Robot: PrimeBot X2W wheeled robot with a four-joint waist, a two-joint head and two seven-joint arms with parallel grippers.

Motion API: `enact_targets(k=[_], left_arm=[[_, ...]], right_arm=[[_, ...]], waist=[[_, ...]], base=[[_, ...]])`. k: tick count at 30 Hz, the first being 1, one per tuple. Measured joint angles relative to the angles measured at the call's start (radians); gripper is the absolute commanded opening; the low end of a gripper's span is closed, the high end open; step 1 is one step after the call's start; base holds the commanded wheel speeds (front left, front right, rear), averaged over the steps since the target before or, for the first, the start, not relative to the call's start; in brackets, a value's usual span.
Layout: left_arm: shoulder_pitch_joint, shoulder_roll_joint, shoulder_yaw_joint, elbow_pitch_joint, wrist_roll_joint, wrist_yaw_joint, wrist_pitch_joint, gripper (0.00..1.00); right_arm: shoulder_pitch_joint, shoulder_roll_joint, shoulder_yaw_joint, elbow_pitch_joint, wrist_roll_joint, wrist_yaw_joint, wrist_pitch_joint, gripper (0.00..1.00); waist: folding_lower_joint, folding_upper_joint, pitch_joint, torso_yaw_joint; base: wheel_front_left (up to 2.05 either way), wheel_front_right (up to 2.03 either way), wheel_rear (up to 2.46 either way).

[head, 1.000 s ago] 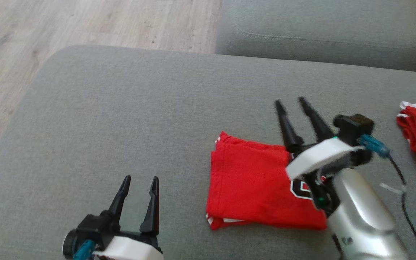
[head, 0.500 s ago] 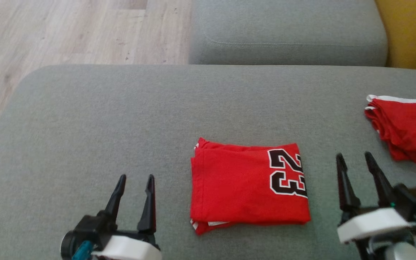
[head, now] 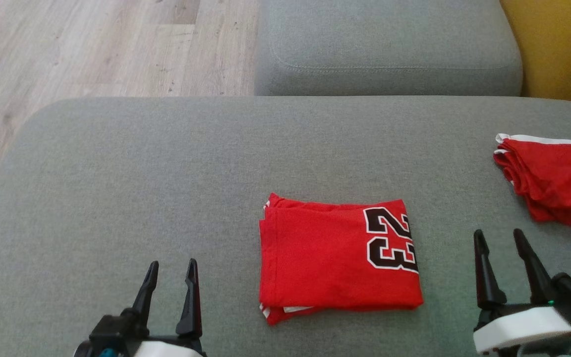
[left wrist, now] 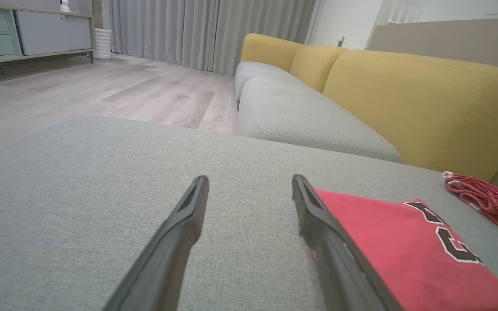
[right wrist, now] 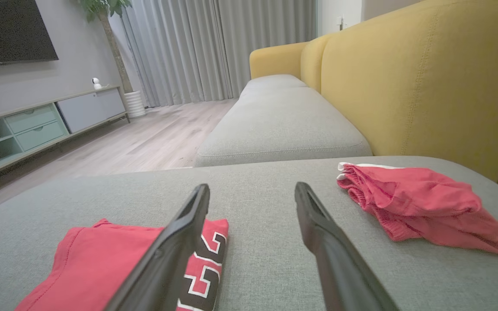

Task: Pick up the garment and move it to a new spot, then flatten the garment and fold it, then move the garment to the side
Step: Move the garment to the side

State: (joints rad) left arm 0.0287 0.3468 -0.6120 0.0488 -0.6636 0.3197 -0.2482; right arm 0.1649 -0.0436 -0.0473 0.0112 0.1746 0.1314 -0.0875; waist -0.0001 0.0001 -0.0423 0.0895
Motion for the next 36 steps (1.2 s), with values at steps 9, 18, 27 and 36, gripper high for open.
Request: enact_targets(k=[9,18,27,36], left_arm=[[0.001,0.000,0.003,0.000,0.003,0.000,-0.001,1.00],[0.001,0.000,0.007,-0.003,0.005,0.001,-0.001,1.00],[-0.023,-0.012,0.010,-0.008,0.019,-0.003,-0.001,1.00],[-0.066,-0.048,0.035,0.000,0.034,-0.022,-0.001,1.00]], right_arm=[[0.004,0.000,0.011,0.012,0.000,0.000,0.009,1.00],[-0.007,0.000,0.011,0.052,0.009,0.000,0.124,1.00],[-0.185,0.000,0.015,0.148,0.009,0.000,0.352,1.00],[-0.273,-0.001,0.022,0.263,-0.011,0.000,0.479,1.00]], waist=[[0.0000,0.0000,0.007,0.009],[0.0001,0.0000,0.026,0.014],[0.0002,-0.0001,0.092,0.046],[0.0003,0.0000,0.174,0.108]], base=[[0.00,0.00,0.00],[0.00,0.00,0.00],[0.00,0.00,0.00],[0.00,0.00,0.00]])
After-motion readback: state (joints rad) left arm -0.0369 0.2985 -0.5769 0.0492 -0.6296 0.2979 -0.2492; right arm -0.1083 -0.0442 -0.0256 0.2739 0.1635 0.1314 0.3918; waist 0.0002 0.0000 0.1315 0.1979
